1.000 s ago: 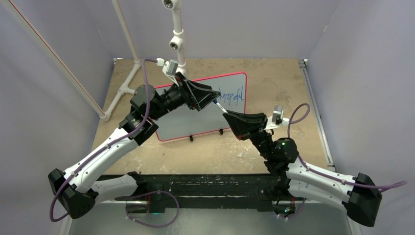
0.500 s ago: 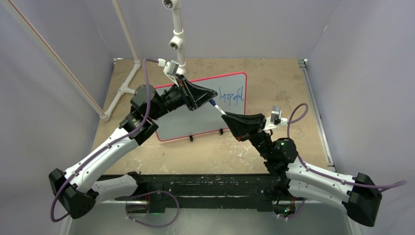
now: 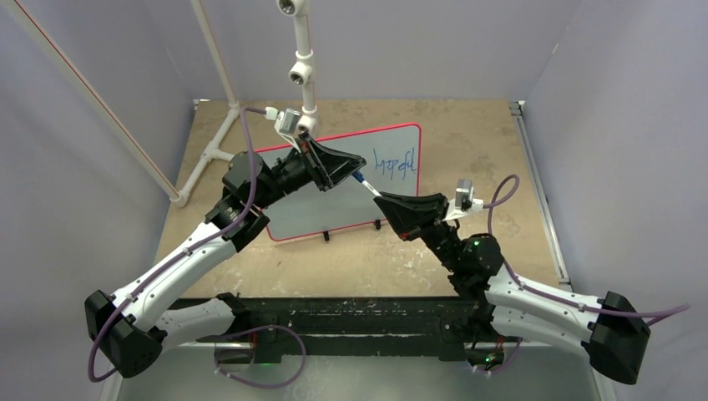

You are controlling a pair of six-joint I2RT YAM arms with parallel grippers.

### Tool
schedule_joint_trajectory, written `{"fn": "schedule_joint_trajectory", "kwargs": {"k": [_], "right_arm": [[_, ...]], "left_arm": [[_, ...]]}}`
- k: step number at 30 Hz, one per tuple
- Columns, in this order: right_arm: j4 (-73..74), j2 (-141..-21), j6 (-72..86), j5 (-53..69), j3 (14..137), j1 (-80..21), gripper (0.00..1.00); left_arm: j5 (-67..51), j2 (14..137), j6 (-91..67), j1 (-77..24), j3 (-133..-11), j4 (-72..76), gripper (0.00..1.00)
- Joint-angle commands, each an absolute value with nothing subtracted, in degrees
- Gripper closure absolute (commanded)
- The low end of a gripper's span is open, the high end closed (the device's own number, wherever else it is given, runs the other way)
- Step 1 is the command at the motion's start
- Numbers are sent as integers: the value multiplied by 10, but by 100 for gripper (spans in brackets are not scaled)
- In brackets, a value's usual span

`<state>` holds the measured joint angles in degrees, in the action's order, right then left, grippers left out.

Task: Write a sentence on the whiteboard
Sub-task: Adjust the pen cap from the whiteboard marker.

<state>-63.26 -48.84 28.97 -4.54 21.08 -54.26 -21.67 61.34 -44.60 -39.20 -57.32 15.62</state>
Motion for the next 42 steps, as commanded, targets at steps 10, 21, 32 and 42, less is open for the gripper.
{"fn": "schedule_joint_trajectory", "kwargs": {"k": [10,21,32,42], "right_arm": [[-707,-541,287,-56,247,-541,100],[-733,-572,287,-58,262,-541,100],[-678,-545,265,-78,263,-541,100],[-404,-404,263,-101,231,-541,100]], "left_arm": [[-301,585,-475,-407,-470,138,100],[-306,577,-473,-433,-445,129,100],[-239,584,-366,-439,-536,9,100],[-72,635,-245,-417,-760,-140,48]]}}
